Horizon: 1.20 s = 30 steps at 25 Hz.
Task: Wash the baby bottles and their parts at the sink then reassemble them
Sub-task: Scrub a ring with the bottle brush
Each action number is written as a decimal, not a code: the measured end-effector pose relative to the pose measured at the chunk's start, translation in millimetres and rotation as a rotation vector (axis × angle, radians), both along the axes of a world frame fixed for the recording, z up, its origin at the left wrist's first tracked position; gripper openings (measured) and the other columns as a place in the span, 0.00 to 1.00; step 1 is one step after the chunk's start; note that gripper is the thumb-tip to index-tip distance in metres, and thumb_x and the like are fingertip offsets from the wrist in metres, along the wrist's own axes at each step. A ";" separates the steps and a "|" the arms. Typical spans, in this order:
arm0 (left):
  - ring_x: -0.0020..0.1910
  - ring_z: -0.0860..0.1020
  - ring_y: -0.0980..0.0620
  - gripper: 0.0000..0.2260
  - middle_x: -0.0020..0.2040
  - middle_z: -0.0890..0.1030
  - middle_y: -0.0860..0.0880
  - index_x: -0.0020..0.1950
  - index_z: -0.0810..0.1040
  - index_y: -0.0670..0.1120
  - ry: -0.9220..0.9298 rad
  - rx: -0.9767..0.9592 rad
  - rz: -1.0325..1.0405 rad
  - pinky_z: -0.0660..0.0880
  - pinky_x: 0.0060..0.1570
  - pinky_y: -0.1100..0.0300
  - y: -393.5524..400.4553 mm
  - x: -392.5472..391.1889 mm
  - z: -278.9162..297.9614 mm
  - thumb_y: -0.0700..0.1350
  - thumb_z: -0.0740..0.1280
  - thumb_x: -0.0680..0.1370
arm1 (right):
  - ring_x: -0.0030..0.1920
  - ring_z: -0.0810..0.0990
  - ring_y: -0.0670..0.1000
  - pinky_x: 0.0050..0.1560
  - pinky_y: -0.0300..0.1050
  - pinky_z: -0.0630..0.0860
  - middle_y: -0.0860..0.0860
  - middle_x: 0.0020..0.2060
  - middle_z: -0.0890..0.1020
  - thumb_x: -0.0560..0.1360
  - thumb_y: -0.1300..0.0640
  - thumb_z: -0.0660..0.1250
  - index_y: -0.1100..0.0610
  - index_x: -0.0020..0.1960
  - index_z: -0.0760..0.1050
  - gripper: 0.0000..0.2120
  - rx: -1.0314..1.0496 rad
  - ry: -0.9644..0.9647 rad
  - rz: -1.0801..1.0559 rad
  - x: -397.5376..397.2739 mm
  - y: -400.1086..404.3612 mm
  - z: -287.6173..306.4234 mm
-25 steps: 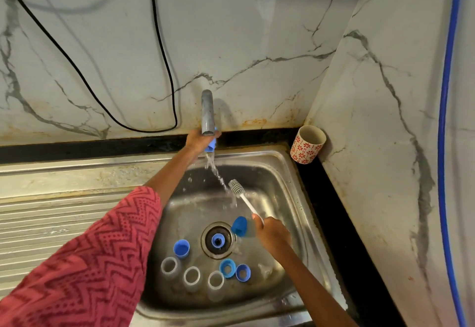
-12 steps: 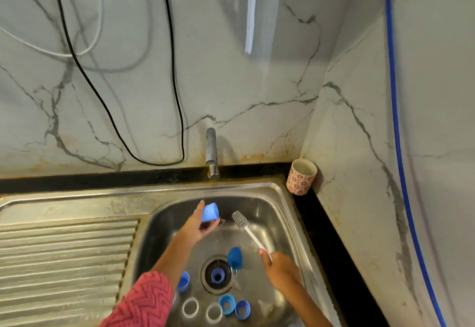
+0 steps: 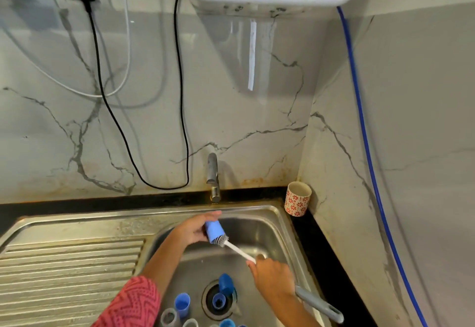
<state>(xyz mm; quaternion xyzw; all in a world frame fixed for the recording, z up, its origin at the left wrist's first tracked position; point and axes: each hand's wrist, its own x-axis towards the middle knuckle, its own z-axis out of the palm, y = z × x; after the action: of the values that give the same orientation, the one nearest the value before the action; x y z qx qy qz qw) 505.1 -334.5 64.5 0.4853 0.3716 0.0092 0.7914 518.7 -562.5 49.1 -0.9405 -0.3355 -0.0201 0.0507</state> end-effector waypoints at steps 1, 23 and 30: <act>0.45 0.74 0.44 0.12 0.51 0.73 0.40 0.59 0.76 0.41 -0.052 -0.041 0.032 0.73 0.45 0.45 -1.4 1.8 7.5 0.34 0.59 0.78 | 0.23 0.79 0.48 0.22 0.36 0.71 0.54 0.23 0.78 0.63 0.42 0.77 0.58 0.34 0.77 0.19 0.014 -0.040 0.007 1.6 0.6 1.7; 0.44 0.77 0.44 0.11 0.48 0.76 0.39 0.54 0.73 0.36 -0.120 0.208 0.245 0.77 0.43 0.49 -28.3 45.9 43.7 0.41 0.68 0.76 | 0.55 0.81 0.51 0.52 0.44 0.75 0.52 0.53 0.81 0.73 0.32 0.25 0.57 0.59 0.76 0.48 0.145 0.166 -0.177 6.3 16.6 21.1; 0.29 0.77 0.46 0.10 0.38 0.75 0.41 0.50 0.73 0.41 -0.159 0.029 0.215 0.76 0.25 0.57 -33.3 40.1 41.4 0.38 0.72 0.73 | 0.16 0.74 0.49 0.16 0.35 0.65 0.51 0.17 0.73 0.72 0.42 0.69 0.56 0.27 0.73 0.22 0.001 0.079 -0.073 12.2 -1.2 29.0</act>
<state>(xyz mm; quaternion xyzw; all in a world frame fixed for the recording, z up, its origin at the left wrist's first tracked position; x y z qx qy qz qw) 545.2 -367.8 105.9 0.4517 0.3576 0.1377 0.8057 530.9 -563.6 78.1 -0.9521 -0.2986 0.0151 0.0636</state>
